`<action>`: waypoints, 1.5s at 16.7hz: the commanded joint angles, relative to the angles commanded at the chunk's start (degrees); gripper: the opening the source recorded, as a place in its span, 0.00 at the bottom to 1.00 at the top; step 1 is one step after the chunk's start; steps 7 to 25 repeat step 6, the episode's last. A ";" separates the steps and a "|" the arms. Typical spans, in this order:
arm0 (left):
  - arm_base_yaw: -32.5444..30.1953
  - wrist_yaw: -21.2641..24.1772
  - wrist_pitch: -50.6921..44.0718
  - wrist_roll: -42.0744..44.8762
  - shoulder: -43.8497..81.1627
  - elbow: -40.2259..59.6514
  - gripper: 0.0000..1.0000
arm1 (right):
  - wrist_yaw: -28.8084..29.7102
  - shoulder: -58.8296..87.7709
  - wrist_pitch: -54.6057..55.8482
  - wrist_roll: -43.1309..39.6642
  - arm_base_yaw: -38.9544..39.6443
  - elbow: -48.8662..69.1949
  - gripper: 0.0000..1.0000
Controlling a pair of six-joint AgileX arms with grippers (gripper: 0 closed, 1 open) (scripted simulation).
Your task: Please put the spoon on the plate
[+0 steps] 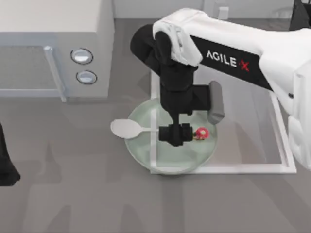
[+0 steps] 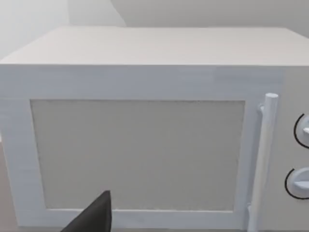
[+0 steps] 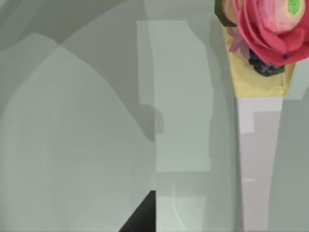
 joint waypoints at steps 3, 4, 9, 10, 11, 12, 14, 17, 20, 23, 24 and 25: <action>0.00 0.00 0.00 0.00 0.00 0.00 1.00 | 0.00 0.00 0.00 0.00 0.00 0.00 1.00; 0.00 0.00 0.00 0.00 0.00 0.00 1.00 | 0.00 0.00 0.00 0.00 0.00 0.00 1.00; 0.00 0.00 0.00 0.00 0.00 0.00 1.00 | 0.00 0.00 0.00 0.00 0.00 0.00 1.00; 0.00 0.00 0.00 0.00 0.00 0.00 1.00 | 0.00 0.00 0.00 0.00 0.00 0.00 1.00; 0.00 0.00 0.00 0.00 0.00 0.00 1.00 | 0.00 0.00 0.00 0.00 0.00 0.00 1.00; 0.00 0.00 0.00 0.00 0.00 0.00 1.00 | 0.00 0.00 0.00 0.00 0.00 0.00 1.00; 0.00 0.00 0.00 0.00 0.00 0.00 1.00 | 0.00 0.00 0.00 0.00 0.00 0.00 1.00; 0.00 0.00 0.00 0.00 0.00 0.00 1.00 | 0.00 0.00 0.00 0.00 0.00 0.00 1.00; 0.00 0.00 0.00 0.00 0.00 0.00 1.00 | 0.00 0.00 0.00 0.00 0.00 0.00 1.00; 0.00 0.00 0.00 0.00 0.00 0.00 1.00 | 0.00 0.00 0.00 0.00 0.00 0.00 1.00; 0.00 0.00 0.00 0.00 0.00 0.00 1.00 | 0.00 0.00 0.00 0.00 0.00 0.00 1.00; 0.00 0.00 0.00 0.00 0.00 0.00 1.00 | 0.00 0.00 0.00 0.00 0.00 0.00 1.00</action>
